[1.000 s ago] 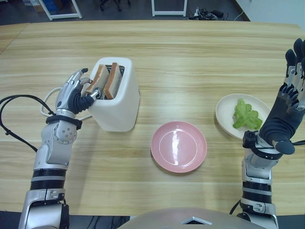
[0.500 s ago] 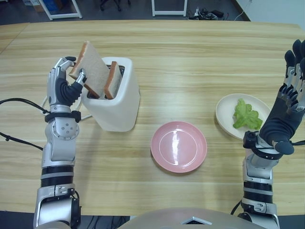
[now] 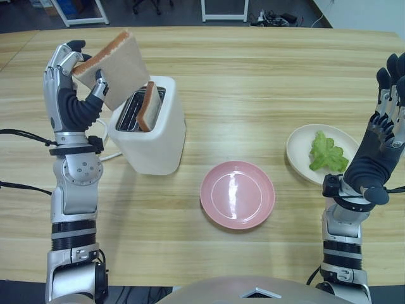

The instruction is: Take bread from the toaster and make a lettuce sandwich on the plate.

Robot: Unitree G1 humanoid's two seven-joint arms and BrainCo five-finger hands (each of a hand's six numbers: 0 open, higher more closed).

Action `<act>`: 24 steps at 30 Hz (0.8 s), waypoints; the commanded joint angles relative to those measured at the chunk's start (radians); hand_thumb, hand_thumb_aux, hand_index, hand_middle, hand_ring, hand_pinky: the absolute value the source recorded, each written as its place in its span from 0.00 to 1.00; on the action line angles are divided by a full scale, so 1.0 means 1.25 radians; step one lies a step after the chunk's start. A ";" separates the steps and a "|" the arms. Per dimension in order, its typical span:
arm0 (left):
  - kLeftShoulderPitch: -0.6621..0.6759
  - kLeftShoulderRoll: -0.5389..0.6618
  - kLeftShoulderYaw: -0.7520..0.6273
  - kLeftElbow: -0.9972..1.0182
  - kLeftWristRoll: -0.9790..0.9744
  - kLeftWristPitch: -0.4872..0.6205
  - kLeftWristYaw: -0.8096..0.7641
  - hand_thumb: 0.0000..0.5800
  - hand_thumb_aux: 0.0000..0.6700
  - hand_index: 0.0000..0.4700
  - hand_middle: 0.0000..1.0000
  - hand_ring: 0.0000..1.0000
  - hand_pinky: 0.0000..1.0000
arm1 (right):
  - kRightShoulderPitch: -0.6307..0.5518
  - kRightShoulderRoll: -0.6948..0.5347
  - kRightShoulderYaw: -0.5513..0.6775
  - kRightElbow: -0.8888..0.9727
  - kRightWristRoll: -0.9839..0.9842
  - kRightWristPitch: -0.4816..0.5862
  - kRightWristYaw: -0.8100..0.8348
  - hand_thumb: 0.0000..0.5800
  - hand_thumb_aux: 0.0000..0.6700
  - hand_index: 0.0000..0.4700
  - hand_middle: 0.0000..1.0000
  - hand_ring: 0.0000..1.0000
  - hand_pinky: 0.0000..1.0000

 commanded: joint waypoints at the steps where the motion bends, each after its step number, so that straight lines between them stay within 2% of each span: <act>1: 0.011 -0.006 -0.003 -0.024 0.004 -0.035 -0.007 1.00 1.00 1.00 1.00 1.00 1.00 | -0.006 0.003 0.000 0.010 -0.006 -0.002 -0.002 0.00 0.00 0.00 0.00 0.00 0.00; 7: 0.009 -0.005 -0.021 -0.078 0.040 -0.075 -0.020 1.00 1.00 1.00 1.00 1.00 1.00 | -0.014 0.007 0.003 0.020 -0.010 -0.006 -0.006 0.00 0.00 0.00 0.00 0.00 0.00; 15: -0.014 -0.044 -0.254 -0.088 0.247 -0.133 -0.074 1.00 1.00 1.00 1.00 1.00 1.00 | -0.043 0.006 -0.007 0.045 -0.007 -0.018 -0.021 0.00 0.00 0.00 0.00 0.00 0.00; 24: 0.042 -0.069 -0.451 -0.009 0.544 -0.154 0.079 1.00 1.00 1.00 1.00 1.00 1.00 | -0.044 -0.010 -0.011 0.037 0.036 -0.011 -0.015 0.00 0.00 0.00 0.00 0.00 0.00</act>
